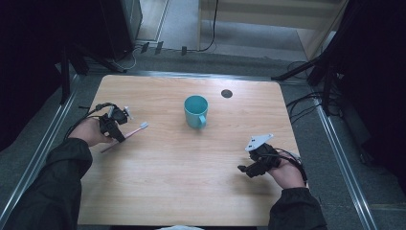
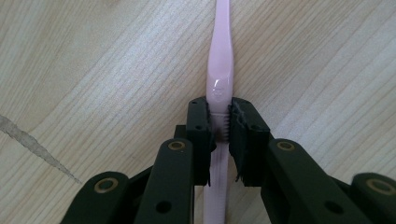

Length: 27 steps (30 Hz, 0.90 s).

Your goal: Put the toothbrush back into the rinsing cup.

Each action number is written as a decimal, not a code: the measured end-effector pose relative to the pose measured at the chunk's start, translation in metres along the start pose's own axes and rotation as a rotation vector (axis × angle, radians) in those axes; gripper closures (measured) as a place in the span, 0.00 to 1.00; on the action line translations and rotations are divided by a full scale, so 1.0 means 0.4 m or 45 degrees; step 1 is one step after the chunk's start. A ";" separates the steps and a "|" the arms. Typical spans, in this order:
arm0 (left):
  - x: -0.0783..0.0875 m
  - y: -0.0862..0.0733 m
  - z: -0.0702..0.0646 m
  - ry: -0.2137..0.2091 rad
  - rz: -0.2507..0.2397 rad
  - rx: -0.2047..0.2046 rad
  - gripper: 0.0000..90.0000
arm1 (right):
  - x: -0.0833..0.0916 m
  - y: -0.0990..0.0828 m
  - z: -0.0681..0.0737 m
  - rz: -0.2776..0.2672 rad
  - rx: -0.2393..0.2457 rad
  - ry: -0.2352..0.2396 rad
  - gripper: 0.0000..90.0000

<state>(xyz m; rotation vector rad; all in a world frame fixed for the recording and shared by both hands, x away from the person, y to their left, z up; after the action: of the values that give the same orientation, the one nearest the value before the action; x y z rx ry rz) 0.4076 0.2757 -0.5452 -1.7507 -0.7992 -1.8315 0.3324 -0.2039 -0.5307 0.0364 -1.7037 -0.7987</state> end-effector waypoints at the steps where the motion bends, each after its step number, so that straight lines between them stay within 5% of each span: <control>1: 0.000 0.000 0.000 -0.003 0.001 0.007 0.87 | 0.000 0.000 0.000 0.000 0.001 -0.001 0.26; 27: 0.020 0.001 0.009 -0.073 -0.038 0.127 0.88 | -0.001 -0.002 -0.003 0.002 0.005 0.000 0.26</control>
<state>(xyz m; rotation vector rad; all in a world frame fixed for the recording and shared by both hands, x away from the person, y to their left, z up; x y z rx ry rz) 0.4100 0.2783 -0.5373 -1.7434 -0.9275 -1.7363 0.3333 -0.2047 -0.5314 0.0385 -1.7050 -0.7941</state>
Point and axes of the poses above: each handheld gripper's, and its own axes: x roughly backward along the jaws, y roughly out of its top, z roughly to its left, the point moved 4 cm from there along -x, roughly forward along the jaws
